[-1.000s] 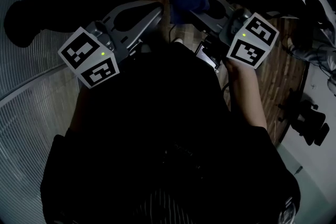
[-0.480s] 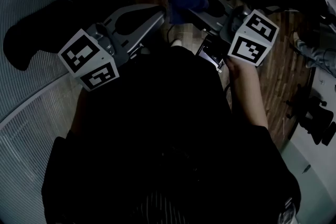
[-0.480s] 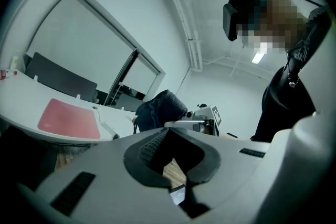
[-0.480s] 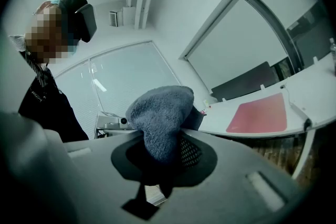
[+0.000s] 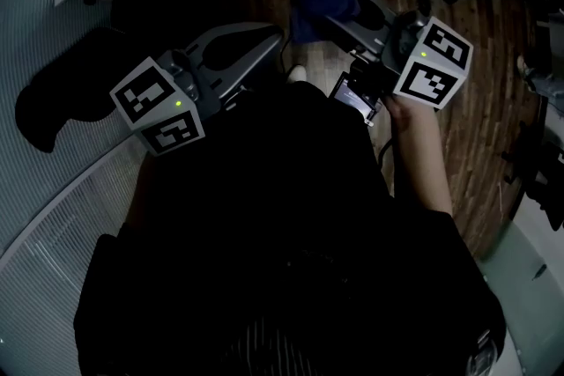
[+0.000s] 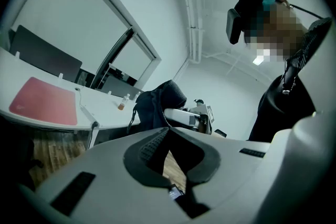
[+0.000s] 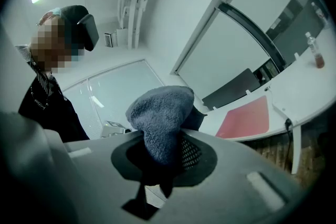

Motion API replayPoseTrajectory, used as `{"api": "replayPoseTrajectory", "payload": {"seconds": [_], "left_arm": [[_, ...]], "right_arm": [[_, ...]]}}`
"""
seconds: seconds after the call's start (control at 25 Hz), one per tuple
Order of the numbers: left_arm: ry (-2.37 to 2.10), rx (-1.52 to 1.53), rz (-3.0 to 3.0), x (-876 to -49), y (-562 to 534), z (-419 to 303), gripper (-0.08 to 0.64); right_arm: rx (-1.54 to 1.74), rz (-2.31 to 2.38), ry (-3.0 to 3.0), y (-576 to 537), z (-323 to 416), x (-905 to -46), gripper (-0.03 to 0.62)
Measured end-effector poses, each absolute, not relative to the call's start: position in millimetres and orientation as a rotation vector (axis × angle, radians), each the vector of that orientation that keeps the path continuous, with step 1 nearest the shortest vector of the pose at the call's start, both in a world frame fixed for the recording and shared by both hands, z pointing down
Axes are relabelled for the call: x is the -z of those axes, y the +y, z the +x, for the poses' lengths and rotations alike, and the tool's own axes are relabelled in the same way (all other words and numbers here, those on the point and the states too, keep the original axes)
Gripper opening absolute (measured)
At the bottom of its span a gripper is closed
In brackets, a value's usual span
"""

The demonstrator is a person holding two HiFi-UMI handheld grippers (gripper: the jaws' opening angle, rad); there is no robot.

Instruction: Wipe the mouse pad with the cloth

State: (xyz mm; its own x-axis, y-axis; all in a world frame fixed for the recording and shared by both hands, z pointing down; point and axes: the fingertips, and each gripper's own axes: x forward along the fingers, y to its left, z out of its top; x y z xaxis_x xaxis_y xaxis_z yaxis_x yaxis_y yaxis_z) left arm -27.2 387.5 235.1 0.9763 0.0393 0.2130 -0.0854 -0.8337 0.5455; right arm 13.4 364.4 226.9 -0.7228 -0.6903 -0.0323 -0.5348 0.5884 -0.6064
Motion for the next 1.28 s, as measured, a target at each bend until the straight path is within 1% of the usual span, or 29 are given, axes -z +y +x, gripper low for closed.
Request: {"api": "replayPoseTrajectory", "payload": {"seconds": [0.2,0.32,0.48,0.76,1.12,1.28], "left_arm": [[-0.021,-0.356,2.534,-237.6,389.9,-27.0,0.009],[-0.020,-0.362,2.540,-238.9,390.1,-28.1,0.009],[0.032,-0.293,2.556,-230.4,394.1,-23.5,0.009],[0.154,-0.279,2.592,-231.1,402.3,-22.4,0.009],[0.320,-0.282,2.597,-238.8,401.1,-9.0,0.009],[0.335,-0.275,2.595,-224.7,399.2,-15.8,0.009]], "right_arm": [[0.767,-1.063,2.518,361.8,37.2,-215.4,0.065],[0.735,-1.067,2.506,372.6,35.9,-214.8,0.066],[0.726,-1.105,2.469,383.2,37.1,-223.0,0.064],[0.656,-1.249,2.429,411.3,33.1,-222.1,0.064],[0.647,-1.467,2.303,405.9,47.3,-218.7,0.064],[0.605,-1.498,2.346,401.0,38.2,-197.2,0.064]]}}
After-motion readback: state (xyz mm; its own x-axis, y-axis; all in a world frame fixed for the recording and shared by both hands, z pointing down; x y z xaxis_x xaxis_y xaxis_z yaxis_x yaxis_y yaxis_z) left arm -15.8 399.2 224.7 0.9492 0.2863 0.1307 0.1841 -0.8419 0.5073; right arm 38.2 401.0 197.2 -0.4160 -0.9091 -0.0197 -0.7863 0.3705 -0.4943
